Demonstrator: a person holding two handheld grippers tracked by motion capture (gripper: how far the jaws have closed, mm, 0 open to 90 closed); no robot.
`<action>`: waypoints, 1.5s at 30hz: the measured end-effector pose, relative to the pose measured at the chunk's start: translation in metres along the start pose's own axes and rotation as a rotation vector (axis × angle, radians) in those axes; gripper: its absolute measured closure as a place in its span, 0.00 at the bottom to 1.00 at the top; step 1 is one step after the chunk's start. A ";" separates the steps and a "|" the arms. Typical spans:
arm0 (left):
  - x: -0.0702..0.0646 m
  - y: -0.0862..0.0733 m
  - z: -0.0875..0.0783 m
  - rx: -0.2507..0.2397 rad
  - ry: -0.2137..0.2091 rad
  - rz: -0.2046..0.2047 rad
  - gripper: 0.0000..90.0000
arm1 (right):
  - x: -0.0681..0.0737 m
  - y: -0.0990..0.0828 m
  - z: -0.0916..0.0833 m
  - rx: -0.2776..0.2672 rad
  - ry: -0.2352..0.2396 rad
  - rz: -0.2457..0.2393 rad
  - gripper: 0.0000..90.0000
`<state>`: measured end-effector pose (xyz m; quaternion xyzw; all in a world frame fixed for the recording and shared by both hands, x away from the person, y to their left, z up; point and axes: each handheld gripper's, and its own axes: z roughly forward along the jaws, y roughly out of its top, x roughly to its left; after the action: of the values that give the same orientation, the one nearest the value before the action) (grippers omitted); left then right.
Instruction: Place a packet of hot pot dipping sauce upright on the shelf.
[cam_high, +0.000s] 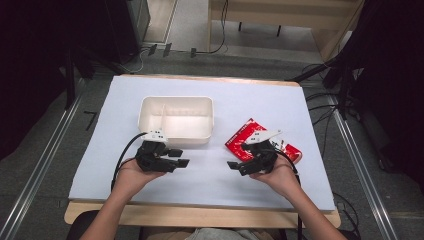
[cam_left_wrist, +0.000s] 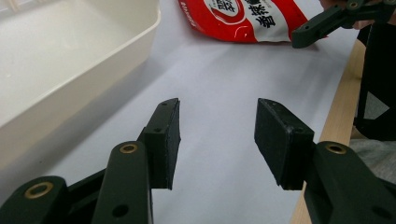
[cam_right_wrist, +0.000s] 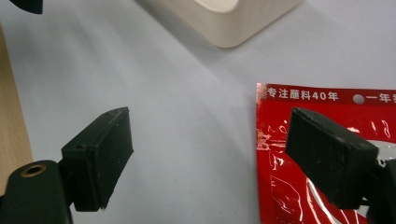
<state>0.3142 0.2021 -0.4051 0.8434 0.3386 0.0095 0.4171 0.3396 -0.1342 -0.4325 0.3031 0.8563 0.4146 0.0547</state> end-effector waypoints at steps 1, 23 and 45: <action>0.001 0.000 0.000 -0.014 0.005 -0.003 0.56 | -0.001 -0.001 0.000 0.009 0.001 0.005 0.19; 0.002 0.005 0.007 -0.031 -0.002 0.012 0.41 | -0.007 -0.007 -0.012 0.000 -0.027 0.002 0.36; 0.000 0.005 0.008 -0.032 -0.009 0.033 0.40 | -0.008 -0.007 -0.014 -0.014 -0.021 -0.002 0.38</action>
<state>0.3192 0.1947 -0.4071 0.8422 0.3225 0.0183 0.4317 0.3381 -0.1513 -0.4301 0.3065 0.8529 0.4174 0.0662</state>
